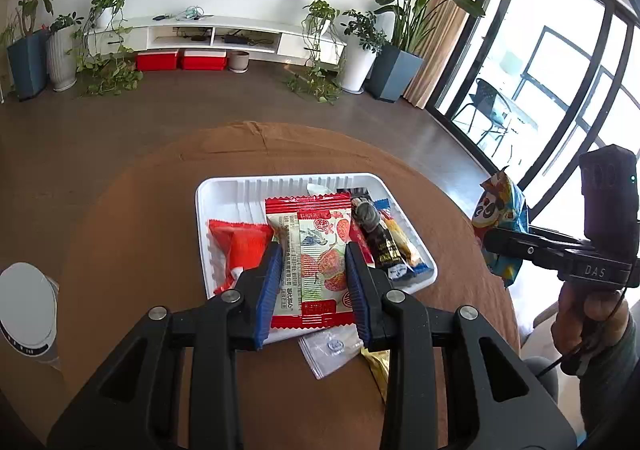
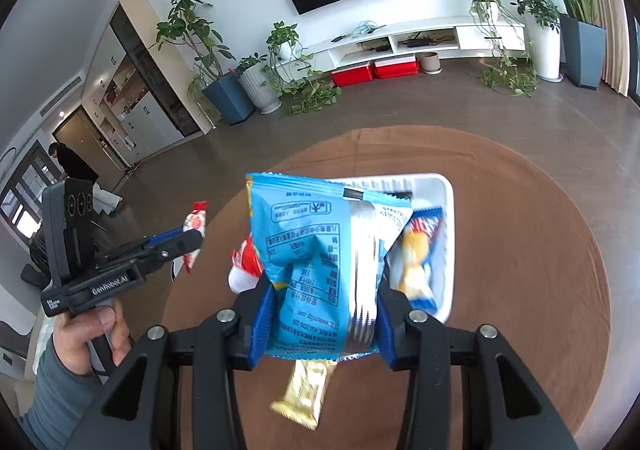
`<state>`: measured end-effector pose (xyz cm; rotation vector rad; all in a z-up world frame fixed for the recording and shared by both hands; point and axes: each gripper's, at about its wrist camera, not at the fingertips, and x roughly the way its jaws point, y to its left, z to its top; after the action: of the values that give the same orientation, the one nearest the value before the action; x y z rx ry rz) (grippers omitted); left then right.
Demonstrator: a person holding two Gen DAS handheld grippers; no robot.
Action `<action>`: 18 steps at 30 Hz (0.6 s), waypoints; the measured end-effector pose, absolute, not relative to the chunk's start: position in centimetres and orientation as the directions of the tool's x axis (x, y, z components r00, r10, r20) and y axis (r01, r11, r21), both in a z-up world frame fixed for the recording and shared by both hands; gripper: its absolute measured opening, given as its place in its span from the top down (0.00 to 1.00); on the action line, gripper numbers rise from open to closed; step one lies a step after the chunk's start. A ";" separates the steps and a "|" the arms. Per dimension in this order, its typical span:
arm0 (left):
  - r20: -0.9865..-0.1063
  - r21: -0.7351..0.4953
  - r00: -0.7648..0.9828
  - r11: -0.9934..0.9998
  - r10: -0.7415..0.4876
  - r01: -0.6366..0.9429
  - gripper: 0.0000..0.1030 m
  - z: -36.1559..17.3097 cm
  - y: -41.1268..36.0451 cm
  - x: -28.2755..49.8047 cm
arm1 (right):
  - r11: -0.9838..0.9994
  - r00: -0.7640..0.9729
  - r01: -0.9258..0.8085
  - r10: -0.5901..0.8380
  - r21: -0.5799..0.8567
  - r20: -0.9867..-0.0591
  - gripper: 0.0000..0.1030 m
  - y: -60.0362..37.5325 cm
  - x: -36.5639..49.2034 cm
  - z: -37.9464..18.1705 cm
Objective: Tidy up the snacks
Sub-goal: 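Carry the candy packet and blue chip bag over the white tray, then open both tools to drop the packets into the tray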
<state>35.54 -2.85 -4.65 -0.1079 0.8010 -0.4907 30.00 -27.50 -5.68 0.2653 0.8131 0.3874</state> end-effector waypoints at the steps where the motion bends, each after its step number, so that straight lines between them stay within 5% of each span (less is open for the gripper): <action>1: -0.663 -0.273 0.589 0.882 -0.462 0.384 0.71 -4.6 -3.1 36.3 | 0.896 0.620 -0.233 0.436 0.378 -0.652 0.56 -27.1 30.9 -5.6; 18: -0.748 -0.237 0.527 0.904 -0.404 0.356 0.71 -11.0 -5.8 44.7 | 0.931 0.488 -0.173 0.365 0.322 -0.793 0.56 -22.2 40.3 -11.2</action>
<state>44.71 -5.81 -10.96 -0.0570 0.9089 -0.4546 40.30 -22.18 -11.21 0.2095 1.0104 0.3300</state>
